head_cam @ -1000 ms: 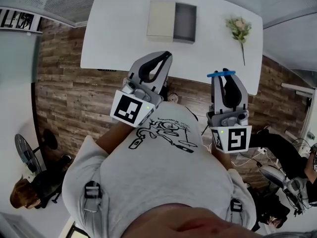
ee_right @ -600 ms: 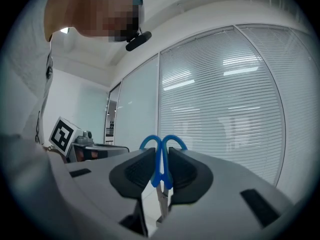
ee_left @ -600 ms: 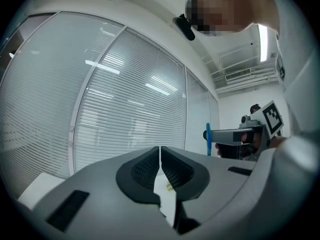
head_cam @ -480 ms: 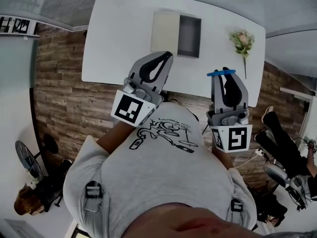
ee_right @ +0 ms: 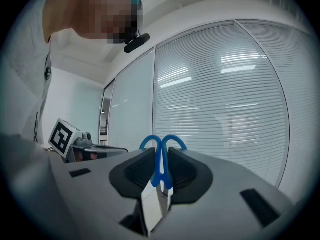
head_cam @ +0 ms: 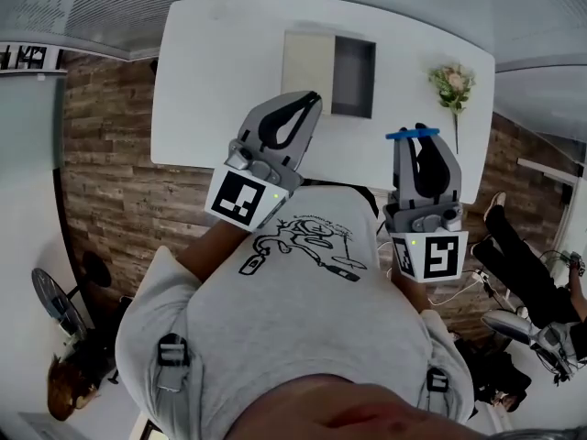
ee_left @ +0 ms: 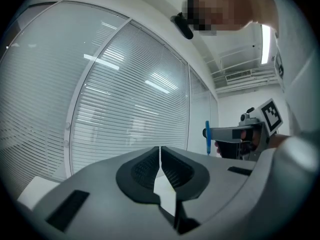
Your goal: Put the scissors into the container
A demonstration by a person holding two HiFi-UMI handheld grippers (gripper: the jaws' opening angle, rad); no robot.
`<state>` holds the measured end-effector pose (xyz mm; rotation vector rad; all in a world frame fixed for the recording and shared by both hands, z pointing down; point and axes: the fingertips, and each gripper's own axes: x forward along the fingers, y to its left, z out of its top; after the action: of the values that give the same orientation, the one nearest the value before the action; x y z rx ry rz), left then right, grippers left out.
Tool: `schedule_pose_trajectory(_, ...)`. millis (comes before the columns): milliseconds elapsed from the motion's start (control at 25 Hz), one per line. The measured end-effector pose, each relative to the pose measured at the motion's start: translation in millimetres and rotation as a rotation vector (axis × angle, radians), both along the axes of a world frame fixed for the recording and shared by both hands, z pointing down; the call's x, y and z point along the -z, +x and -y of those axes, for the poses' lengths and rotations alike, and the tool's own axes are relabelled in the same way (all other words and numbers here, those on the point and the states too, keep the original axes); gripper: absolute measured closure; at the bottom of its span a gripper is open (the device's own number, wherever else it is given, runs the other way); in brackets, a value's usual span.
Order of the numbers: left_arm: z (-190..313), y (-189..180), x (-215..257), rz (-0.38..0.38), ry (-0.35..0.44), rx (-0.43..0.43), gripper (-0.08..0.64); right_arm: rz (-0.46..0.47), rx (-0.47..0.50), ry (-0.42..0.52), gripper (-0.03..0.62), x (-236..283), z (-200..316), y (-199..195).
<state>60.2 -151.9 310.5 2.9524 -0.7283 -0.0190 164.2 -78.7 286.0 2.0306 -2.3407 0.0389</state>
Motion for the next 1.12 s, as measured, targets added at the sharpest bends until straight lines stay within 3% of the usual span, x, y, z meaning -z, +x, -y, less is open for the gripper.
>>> schedule_pose_trajectory(560, 10, 24, 2, 0.0, -0.002, 0.046, 0.534, 0.005, 0.031, -0.037, 0.506, -7, 12, 33)
schedule_pose_trajectory(1120, 3, 20, -2, 0.025, -0.028, 0.058, 0.534, 0.104, 0.083, -0.162, 0.506, -77, 48, 33)
